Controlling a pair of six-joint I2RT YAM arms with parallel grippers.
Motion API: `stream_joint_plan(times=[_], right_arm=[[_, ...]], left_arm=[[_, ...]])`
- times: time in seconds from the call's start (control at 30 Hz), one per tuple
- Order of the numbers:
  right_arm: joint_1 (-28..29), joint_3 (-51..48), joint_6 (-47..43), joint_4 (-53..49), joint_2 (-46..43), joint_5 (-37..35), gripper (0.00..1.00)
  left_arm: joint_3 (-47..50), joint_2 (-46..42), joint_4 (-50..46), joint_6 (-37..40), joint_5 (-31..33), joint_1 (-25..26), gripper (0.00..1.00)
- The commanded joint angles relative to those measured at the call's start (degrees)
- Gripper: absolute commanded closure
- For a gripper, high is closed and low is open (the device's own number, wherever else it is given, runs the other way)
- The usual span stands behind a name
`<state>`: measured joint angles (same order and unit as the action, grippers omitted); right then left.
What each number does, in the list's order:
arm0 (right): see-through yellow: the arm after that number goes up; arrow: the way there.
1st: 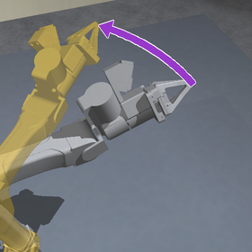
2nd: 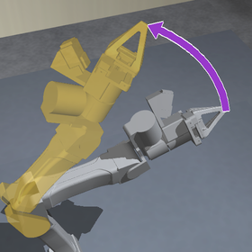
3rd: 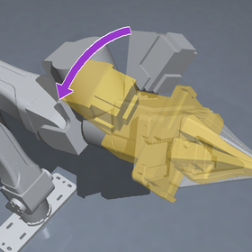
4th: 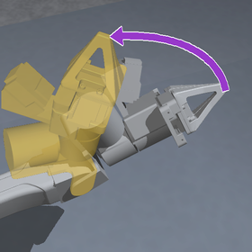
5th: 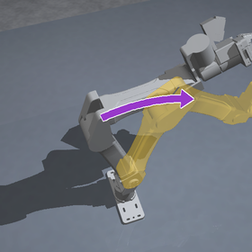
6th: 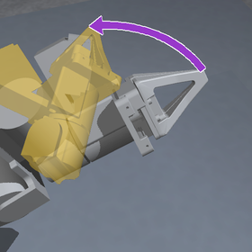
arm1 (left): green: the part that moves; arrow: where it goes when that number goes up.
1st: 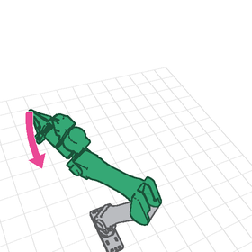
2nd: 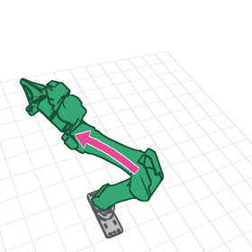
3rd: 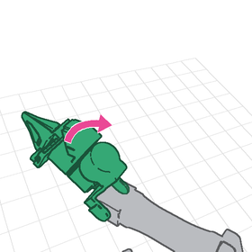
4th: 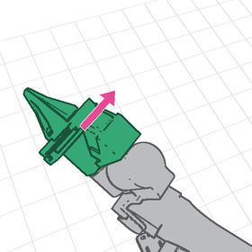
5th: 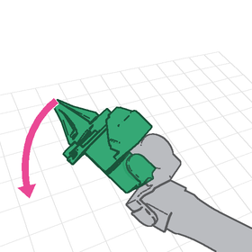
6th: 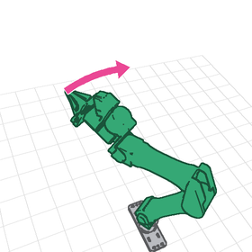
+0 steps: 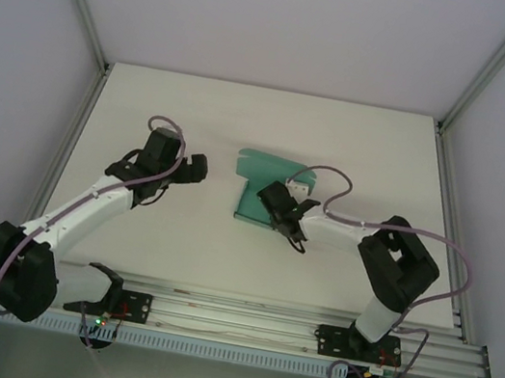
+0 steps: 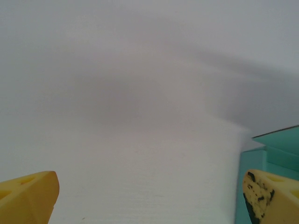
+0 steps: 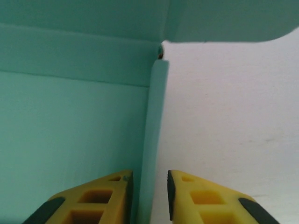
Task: Assemble paper box
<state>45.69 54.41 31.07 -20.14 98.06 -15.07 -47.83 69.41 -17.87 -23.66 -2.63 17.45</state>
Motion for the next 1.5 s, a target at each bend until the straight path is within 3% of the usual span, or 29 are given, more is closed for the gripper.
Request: stream_joint_plan(times=[0.0, 0.13, 0.23, 0.3, 0.43, 0.57, 0.67, 0.77, 0.83, 0.87, 0.9, 0.93, 1.1, 1.17, 1.27, 1.47], right_arm=[[-0.3, 1.1, -1.3, -2.0, -3.1, -5.3, 0.71], [-0.7, 2.8, -4.9, -3.4, -5.7, -5.8, 0.59], [-2.3, 2.1, -8.9, -2.8, -9.9, -6.4, 0.3], [-4.0, 1.5, -13.2, -2.0, -13.1, -5.1, 0.2], [-9.1, 0.2, -29.9, 0.2, -19.2, 8.3, 0.07], [-15.5, 2.6, -44.5, -2.3, -21.2, 27.6, 0.04], [-18.8, 6.0, -52.1, -4.3, -19.4, 33.3, 0.04], [-21.8, 10.4, -56.8, -7.1, -15.4, 37.2, 0.07], [-23.4, 13.4, -59.1, -9.1, -12.4, 39.4, 0.14], [-23.8, 14.5, -59.9, -9.7, -11.2, 39.5, 0.2], [-24.1, 15.4, -60.8, -10.2, -9.9, 39.3, 0.34], [-24.4, 16.1, -60.8, -10.5, -8.8, 39.0, 0.41], [-25.1, 17.8, -62.8, -13.3, -5.5, 40.0, 0.51], [-25.3, 17.6, -62.8, -12.6, -4.9, 40.6, 0.6], [-25.3, 18.0, -62.3, -12.0, -4.1, 40.7, 0.64], [-25.3, 19.7, -61.7, -13.7, -2.2, 40.7, 0.87]], left_arm=[[-0.3, 1.4, 6.5, 7.3, -9.1, -0.4, 0.0], [-2.2, 5.0, 9.0, 14.4, -18.5, -0.4, 0.0], [-6.4, 9.0, 7.6, 19.5, -22.4, -0.2, 0.0], [-8.5, 11.4, 7.3, 24.3, -25.7, -0.3, 0.0], [-14.2, 16.9, 4.8, 33.9, -30.6, -0.1, 0.0], [-22.1, 24.0, -0.6, 41.8, -35.0, 0.0, 0.0], [-28.7, 29.5, -8.2, 48.8, -37.5, 0.2, 0.0], [-33.8, 33.6, -13.4, 52.9, -38.8, 0.1, 0.04], [-37.0, 35.7, -16.4, 54.5, -39.6, 0.2, 0.12], [-37.9, 36.5, -17.1, 54.8, -39.9, 0.2, 0.17], [-38.5, 37.1, -17.3, 54.8, -39.8, 0.3, 0.24], [-39.1, 37.5, -17.6, 55.1, -39.6, 0.4, 0.31], [-40.8, 39.0, -19.7, 56.6, -38.7, 0.7, 0.49], [-40.8, 39.0, -19.3, 56.3, -37.6, 0.8, 0.51], [-41.0, 39.0, -19.2, 56.1, -37.3, 1.1, 0.59], [-40.7, 39.1, -19.0, 55.2, -34.9, 2.6, 0.94]])
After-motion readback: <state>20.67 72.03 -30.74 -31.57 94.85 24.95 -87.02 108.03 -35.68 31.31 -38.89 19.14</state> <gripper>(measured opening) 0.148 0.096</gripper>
